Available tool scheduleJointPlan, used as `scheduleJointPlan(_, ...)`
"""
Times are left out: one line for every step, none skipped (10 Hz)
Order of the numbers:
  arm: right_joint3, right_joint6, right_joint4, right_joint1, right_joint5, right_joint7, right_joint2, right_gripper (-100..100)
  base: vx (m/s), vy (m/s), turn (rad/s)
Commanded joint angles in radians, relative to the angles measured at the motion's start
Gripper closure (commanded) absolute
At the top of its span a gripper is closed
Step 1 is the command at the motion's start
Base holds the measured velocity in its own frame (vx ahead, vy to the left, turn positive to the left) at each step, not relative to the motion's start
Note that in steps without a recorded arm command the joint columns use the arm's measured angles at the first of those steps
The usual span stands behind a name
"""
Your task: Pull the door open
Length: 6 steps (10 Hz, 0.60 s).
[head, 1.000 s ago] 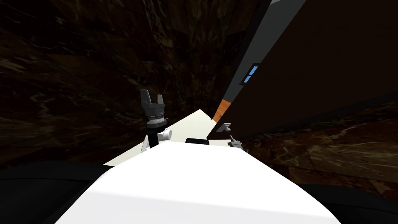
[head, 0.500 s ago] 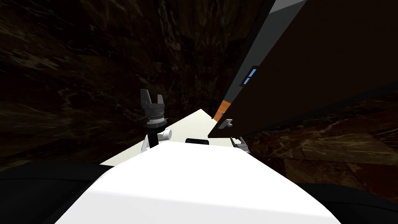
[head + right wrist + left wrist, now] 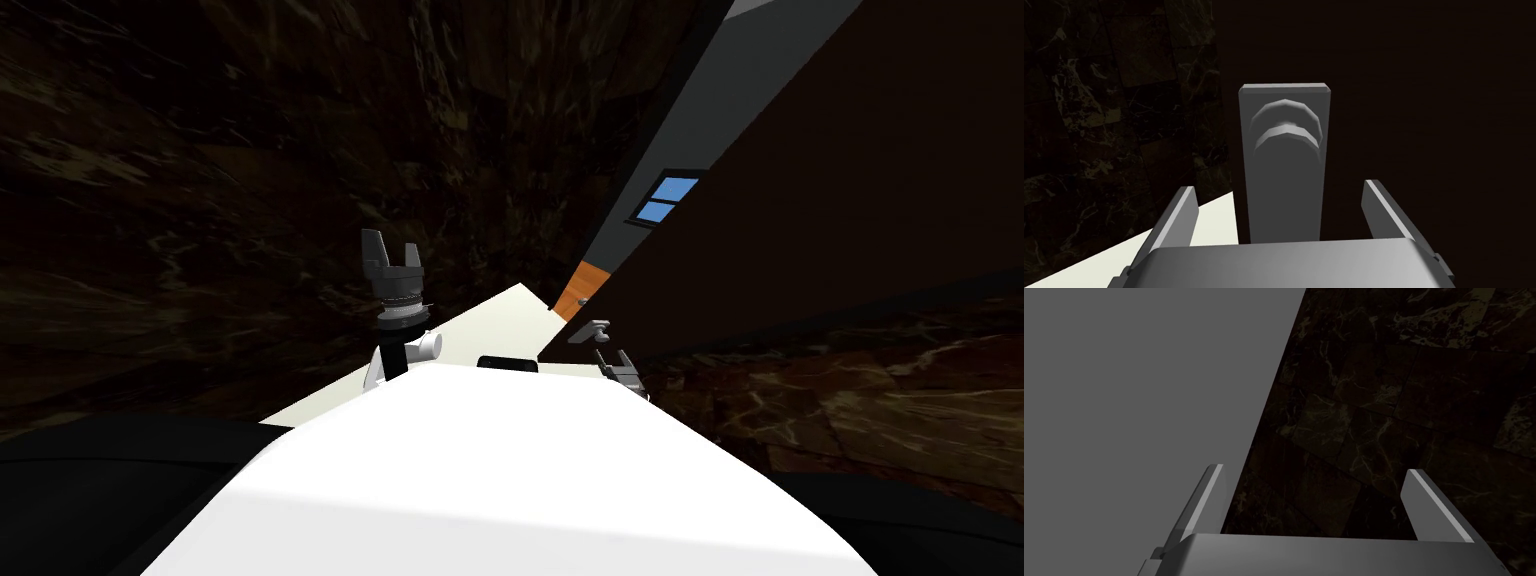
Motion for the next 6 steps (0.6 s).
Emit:
scheduleJointPlan(-0.011, 0.01, 0.003, -0.007, -0.013, -0.003, -0.002, -100, 0.223, 0.019, 0.082)
scheduleJointPlan(-0.018, 0.015, 0.008, -0.012, -0.021, -0.005, 0.0, -100, 0.232, 0.007, 0.087)
scheduleJointPlan(-0.012, 0.01, 0.008, -0.009, -0.014, -0.003, 0.002, -100, 0.103, 0.0, 0.022)
scheduleJointPlan(-0.012, 0.01, 0.008, -0.009, -0.014, -0.003, 0.002, 100, -0.012, -0.001, -0.021)
scheduleJointPlan(-0.012, 0.01, 0.008, -0.009, -0.014, -0.003, 0.002, 100, -0.036, -0.006, 0.001)
scheduleJointPlan(-0.012, 0.01, 0.008, -0.009, -0.014, -0.003, 0.002, 100, -0.029, -0.003, 0.017)
